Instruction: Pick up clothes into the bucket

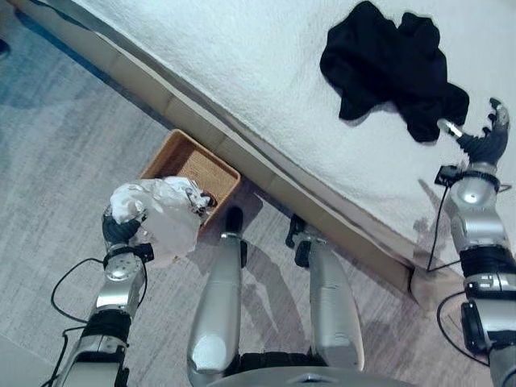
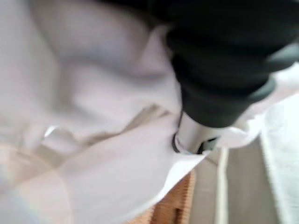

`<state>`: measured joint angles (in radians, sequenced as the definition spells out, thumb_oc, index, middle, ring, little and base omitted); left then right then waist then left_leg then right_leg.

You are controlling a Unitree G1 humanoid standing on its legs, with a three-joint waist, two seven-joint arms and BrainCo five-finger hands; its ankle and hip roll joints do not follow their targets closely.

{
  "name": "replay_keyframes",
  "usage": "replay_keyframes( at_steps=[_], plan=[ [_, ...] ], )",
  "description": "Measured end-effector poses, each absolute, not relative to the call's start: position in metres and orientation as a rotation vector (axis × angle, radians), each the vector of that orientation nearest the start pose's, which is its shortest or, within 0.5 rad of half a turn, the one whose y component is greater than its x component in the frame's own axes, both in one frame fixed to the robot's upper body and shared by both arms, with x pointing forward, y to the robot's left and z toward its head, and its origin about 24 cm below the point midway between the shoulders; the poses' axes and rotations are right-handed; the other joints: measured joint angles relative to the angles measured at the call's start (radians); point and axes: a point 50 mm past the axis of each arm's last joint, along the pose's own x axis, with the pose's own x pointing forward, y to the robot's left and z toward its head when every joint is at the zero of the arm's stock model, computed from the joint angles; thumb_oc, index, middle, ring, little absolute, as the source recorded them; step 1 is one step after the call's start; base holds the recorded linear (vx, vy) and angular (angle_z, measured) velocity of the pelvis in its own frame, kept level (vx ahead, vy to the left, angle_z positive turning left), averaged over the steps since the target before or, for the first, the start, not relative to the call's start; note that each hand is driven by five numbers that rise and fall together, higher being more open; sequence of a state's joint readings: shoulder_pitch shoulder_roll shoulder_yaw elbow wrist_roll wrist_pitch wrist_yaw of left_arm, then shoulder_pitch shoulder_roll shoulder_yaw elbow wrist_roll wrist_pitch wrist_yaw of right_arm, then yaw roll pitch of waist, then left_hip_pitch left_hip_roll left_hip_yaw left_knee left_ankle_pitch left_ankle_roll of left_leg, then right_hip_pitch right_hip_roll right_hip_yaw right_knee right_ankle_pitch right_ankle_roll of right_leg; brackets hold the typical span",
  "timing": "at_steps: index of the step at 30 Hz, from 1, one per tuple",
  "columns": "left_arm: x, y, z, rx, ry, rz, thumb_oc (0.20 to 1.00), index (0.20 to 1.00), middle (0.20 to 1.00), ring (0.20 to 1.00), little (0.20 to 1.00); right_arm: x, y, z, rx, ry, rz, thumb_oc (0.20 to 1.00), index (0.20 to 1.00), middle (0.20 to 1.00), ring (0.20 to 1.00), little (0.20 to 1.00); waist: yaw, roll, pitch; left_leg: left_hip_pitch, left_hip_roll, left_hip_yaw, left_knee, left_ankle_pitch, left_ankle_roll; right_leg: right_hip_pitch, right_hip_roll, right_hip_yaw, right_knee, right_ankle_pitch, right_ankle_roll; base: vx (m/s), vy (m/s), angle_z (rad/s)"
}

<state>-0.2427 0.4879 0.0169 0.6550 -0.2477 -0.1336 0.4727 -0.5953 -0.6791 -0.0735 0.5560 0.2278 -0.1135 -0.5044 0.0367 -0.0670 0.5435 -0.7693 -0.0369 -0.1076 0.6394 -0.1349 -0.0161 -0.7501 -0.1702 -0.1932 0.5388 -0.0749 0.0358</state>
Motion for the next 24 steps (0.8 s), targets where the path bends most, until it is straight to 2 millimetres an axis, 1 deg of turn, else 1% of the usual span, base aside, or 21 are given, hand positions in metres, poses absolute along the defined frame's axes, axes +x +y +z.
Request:
replay_keyframes(
  at_steps=[3, 5, 8, 11, 15, 18, 21, 24],
  plan=[
    [0.273, 0.313, 0.020, 0.303, 0.187, 0.692, 1.000, 1.000, 1.000, 1.000, 1.000, 0.332, -0.324, 0.188, -0.303, -0.345, -0.733, 1.000, 1.000, 1.000, 1.000, 1.000, -0.001, -0.004, 0.000, -0.027, -0.001, 0.004, 0.018, -0.002, 0.003, -0.027, -0.001, 0.006, 0.013, 0.000, 0.000, 0.00, 0.047, -0.04],
    [0.272, 0.318, 0.019, 0.343, 0.205, 0.712, 1.000, 1.000, 1.000, 1.000, 1.000, 0.338, -0.315, 0.198, -0.314, -0.376, -0.712, 1.000, 1.000, 1.000, 1.000, 1.000, -0.021, -0.007, -0.001, -0.048, -0.003, 0.010, 0.022, -0.004, 0.006, -0.051, -0.003, 0.015, 0.017, 0.000, 0.000, 0.01, 0.031, -0.04],
    [0.272, 0.321, 0.021, 0.388, 0.213, 0.712, 1.000, 1.000, 1.000, 1.000, 1.000, 0.344, -0.307, 0.209, -0.329, -0.409, -0.683, 1.000, 1.000, 1.000, 1.000, 1.000, -0.025, -0.007, -0.001, -0.068, -0.003, 0.021, 0.025, -0.004, 0.006, -0.074, -0.003, 0.025, 0.017, 0.004, 0.003, 0.01, 0.012, -0.08],
    [0.271, 0.322, 0.020, 0.435, 0.216, 0.720, 1.000, 1.000, 1.000, 1.000, 1.000, 0.345, -0.307, 0.217, -0.377, -0.424, -0.671, 1.000, 1.000, 1.000, 1.000, 1.000, -0.026, -0.007, -0.001, -0.069, -0.003, 0.025, 0.022, -0.003, 0.005, -0.076, -0.003, 0.028, 0.011, 0.005, 0.004, 0.01, 0.004, -0.01],
    [0.270, 0.322, 0.019, 0.474, 0.227, 0.718, 1.000, 1.000, 1.000, 1.000, 1.000, 0.345, -0.311, 0.233, -0.402, -0.461, -0.687, 1.000, 1.000, 1.000, 1.000, 1.000, -0.024, -0.008, -0.001, -0.068, -0.003, 0.026, 0.015, -0.002, 0.005, -0.077, -0.003, 0.029, 0.007, 0.009, 0.001, 0.00, 0.000, 0.00],
    [0.270, 0.320, 0.017, 0.477, 0.232, 0.710, 1.000, 1.000, 1.000, 1.000, 1.000, 0.348, -0.312, 0.247, -0.409, -0.482, -0.701, 1.000, 1.000, 1.000, 1.000, 1.000, -0.024, -0.008, -0.001, -0.062, -0.003, 0.029, -0.010, 0.002, 0.010, -0.077, -0.003, 0.029, -0.005, 0.015, 0.003, 0.00, 0.000, 0.00],
    [0.267, 0.318, 0.013, 0.482, 0.242, 0.705, 1.000, 1.000, 1.000, 1.000, 1.000, 0.350, -0.314, 0.255, -0.413, -0.491, -0.712, 1.000, 1.000, 1.000, 1.000, 1.000, -0.023, -0.008, -0.001, -0.059, -0.004, 0.030, -0.026, 0.006, 0.014, -0.079, -0.003, 0.029, -0.010, 0.023, 0.001, 0.00, -0.013, 0.00],
    [0.261, 0.314, 0.005, 0.456, 0.255, 0.694, 1.000, 1.000, 1.000, 1.000, 1.000, 0.356, -0.311, 0.263, -0.464, -0.483, -0.701, 1.000, 1.000, 1.000, 1.000, 1.000, -0.020, -0.007, -0.001, -0.052, -0.005, 0.033, -0.044, 0.007, 0.014, -0.080, -0.007, 0.029, -0.011, 0.023, 0.001, 0.01, -0.051, 0.00]
  ],
)
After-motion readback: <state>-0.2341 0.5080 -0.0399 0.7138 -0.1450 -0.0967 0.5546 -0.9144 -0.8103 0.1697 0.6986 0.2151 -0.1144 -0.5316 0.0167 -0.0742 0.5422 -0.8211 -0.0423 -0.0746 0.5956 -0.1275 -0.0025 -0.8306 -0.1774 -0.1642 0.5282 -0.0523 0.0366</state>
